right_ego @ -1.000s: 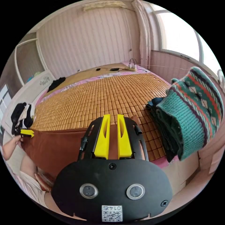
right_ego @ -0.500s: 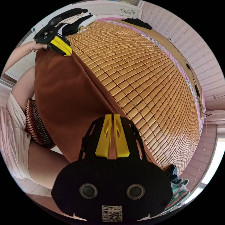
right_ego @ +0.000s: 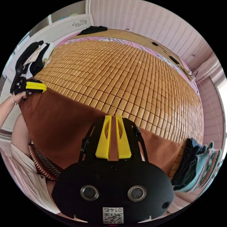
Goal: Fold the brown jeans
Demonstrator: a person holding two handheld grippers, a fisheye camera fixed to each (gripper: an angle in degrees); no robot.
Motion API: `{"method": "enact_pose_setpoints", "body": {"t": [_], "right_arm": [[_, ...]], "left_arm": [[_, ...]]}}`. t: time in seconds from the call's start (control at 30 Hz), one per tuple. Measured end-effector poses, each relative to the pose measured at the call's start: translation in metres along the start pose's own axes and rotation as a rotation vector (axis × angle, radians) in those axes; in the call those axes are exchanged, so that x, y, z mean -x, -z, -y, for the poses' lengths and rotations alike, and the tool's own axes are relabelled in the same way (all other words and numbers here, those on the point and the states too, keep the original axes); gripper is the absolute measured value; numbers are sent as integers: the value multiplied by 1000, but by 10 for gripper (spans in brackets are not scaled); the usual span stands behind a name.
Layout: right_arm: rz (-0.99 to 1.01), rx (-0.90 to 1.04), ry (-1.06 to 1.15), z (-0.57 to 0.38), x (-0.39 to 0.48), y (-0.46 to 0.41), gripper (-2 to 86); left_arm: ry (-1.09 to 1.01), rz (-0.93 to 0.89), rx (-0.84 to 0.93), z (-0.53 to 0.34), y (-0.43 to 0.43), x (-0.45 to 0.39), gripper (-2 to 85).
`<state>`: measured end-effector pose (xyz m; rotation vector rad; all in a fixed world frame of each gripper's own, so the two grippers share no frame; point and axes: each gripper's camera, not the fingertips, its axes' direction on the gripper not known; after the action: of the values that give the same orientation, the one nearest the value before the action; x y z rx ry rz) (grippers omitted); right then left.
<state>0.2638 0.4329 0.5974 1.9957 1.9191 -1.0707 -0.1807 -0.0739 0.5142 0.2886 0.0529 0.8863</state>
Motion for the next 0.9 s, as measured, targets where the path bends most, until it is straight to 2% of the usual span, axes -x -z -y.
{"method": "enact_pose_setpoints", "body": {"t": [0.1, 0.17, 0.27, 0.33, 0.43, 0.53, 0.73, 0.83, 0.9], "right_arm": [[-71, -108, -293, -73, -48, 30, 25], [-159, -185, -628, -158, -93, 50, 29], [-153, -211, -1019, -260, -142, 54, 54], [-96, -177, -1089, -291, -160, 44, 82], [79, -249, -1158, -318, -178, 28, 90], [216, -284, -1141, -331, -187, 21, 24], [270, -325, -1139, -376, -185, 31, 7], [290, -264, -1209, -389, -189, -2, 9], [335, -301, -1270, -397, -192, -15, 13]], "left_arm": [[-19, 40, -16, -5, 5, -2, -9], [27, 7, -27, -9, 10, 8, -9], [69, -43, -42, -15, 17, 22, -9], [82, -59, -41, -17, 22, 29, -9], [75, -46, -33, -19, 32, 33, -9], [73, -19, -26, -22, 44, 36, -10], [91, -21, -97, -37, 95, 53, -10], [64, -21, -45, -34, 98, 61, -9], [46, -13, 16, -33, 88, 62, -9]]}}
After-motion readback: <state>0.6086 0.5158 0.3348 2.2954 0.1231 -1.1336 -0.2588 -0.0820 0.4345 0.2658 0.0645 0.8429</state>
